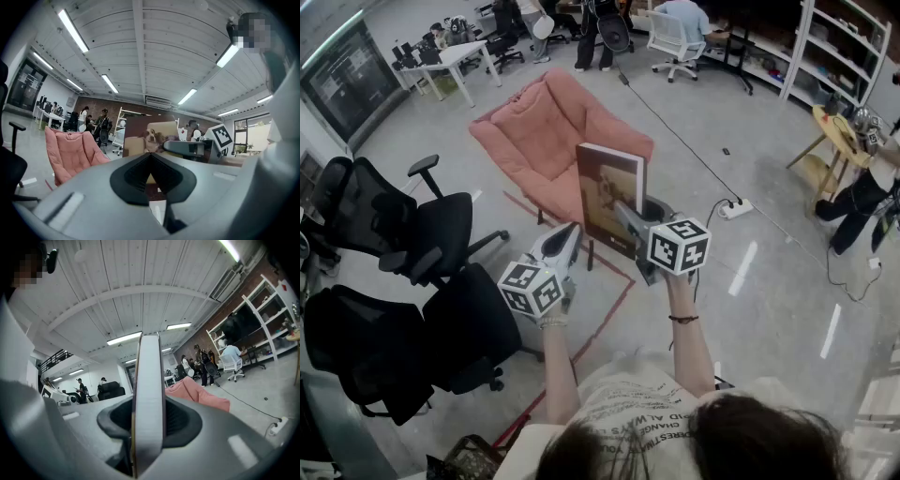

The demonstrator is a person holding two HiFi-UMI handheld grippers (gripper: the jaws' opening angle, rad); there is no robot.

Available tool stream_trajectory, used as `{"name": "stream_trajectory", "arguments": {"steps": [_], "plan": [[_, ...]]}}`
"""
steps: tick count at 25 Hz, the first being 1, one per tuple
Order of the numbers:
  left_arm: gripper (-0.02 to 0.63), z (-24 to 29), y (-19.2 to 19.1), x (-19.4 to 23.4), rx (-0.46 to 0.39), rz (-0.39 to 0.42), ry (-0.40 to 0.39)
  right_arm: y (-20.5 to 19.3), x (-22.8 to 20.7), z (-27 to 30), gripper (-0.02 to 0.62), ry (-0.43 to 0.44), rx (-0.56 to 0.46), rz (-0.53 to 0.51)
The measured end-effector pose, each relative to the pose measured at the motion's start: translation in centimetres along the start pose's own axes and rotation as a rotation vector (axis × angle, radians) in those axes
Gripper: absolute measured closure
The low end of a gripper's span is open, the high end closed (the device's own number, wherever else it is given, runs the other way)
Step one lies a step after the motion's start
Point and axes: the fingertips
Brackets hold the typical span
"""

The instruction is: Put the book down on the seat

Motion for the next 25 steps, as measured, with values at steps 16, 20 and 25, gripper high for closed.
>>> {"name": "stream_trajectory", "arguments": {"steps": [16, 20, 25], "plan": [[0.603, 0.5, -0.9, -1.3, 0.014, -0.011, -0.008, 0.2, -0.9, -1.2, 0.448, 0.004, -0.021, 0.038], [0.603, 0.8, -1.0, -1.4, 0.015, -0.018, 0.005, 0.0, -1.6, -1.5, 0.449, -0.001, 0.004, 0.027], [0.603, 2.1, -1.3, -2.1, 0.021, -0.028, 0.003, -0.1, -2.9, -1.9, 0.449, 0.0, 0.033, -0.006]]}}
Point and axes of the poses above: the fingertips, and each gripper's own axes: z forward along the fingers, x to its left, y out of its top
